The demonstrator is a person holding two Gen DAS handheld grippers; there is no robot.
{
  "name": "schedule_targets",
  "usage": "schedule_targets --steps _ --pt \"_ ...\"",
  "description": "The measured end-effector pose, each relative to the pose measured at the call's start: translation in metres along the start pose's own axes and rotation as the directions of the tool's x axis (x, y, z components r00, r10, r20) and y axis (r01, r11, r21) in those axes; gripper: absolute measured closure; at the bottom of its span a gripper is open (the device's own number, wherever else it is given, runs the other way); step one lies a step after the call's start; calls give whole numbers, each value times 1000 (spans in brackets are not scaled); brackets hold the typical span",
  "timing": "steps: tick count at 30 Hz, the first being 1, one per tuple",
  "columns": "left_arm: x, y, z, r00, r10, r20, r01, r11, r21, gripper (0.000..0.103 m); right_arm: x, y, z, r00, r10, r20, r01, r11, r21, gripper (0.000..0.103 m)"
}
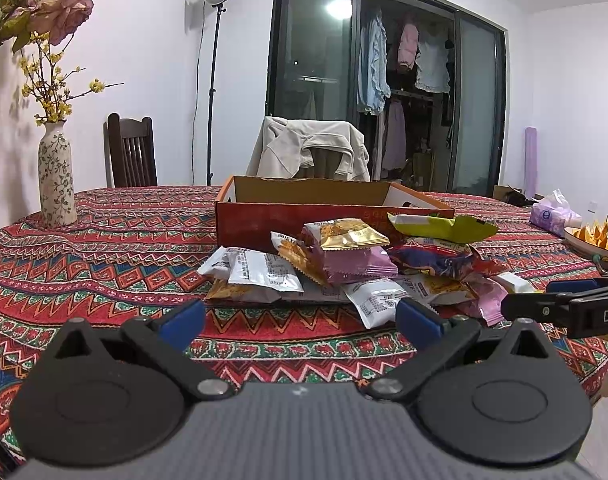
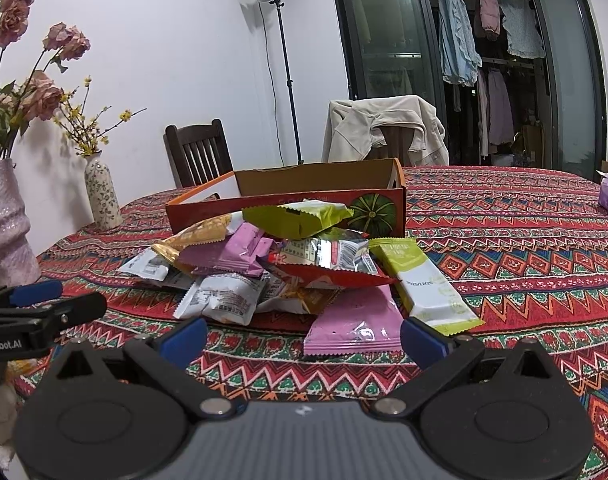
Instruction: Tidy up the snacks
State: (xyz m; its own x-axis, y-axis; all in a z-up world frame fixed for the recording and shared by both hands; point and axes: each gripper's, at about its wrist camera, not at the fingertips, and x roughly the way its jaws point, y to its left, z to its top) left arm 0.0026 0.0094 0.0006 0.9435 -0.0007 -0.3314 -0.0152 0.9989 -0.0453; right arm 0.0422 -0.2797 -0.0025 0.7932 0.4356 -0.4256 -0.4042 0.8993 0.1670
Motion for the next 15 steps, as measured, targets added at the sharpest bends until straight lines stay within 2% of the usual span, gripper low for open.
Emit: schedule_targets --steps 15 --pt "0 -2 0 1000 1 4 -1 1000 2 0 -1 0 1 1000 0 1 0 1000 1 0"
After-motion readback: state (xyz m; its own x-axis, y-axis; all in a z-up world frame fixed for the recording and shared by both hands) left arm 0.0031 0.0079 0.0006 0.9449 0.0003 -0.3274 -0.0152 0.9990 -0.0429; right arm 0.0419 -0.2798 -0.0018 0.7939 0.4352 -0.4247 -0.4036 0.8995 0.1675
